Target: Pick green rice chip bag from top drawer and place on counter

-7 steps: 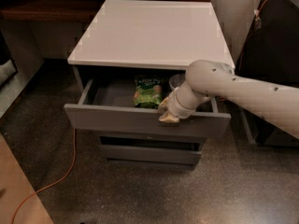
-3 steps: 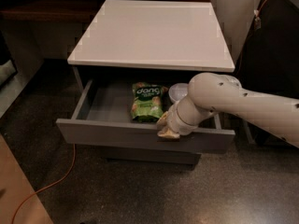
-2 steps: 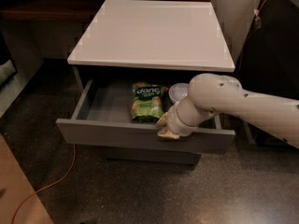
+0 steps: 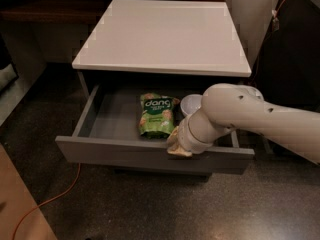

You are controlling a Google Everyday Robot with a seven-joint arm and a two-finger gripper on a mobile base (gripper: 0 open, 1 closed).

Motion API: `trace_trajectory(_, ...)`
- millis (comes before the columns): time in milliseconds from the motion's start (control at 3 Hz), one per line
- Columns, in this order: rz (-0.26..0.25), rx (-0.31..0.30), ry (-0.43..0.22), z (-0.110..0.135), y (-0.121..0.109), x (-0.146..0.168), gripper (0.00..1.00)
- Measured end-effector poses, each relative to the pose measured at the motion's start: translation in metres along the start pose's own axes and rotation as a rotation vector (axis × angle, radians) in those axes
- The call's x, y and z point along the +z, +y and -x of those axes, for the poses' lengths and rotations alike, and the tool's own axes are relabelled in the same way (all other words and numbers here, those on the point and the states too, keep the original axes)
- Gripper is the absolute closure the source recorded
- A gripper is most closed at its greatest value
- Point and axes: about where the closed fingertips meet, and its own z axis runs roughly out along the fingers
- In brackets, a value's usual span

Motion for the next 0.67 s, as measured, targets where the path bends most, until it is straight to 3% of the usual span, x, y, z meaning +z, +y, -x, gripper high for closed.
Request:
trace_trajectory(333, 0.0, 0.0, 0.0, 0.0, 0.0, 0.0, 0.59)
trace_trajectory(667, -0.031, -0.035, -0.005, 0.016, -0.01, -0.026, 0.36)
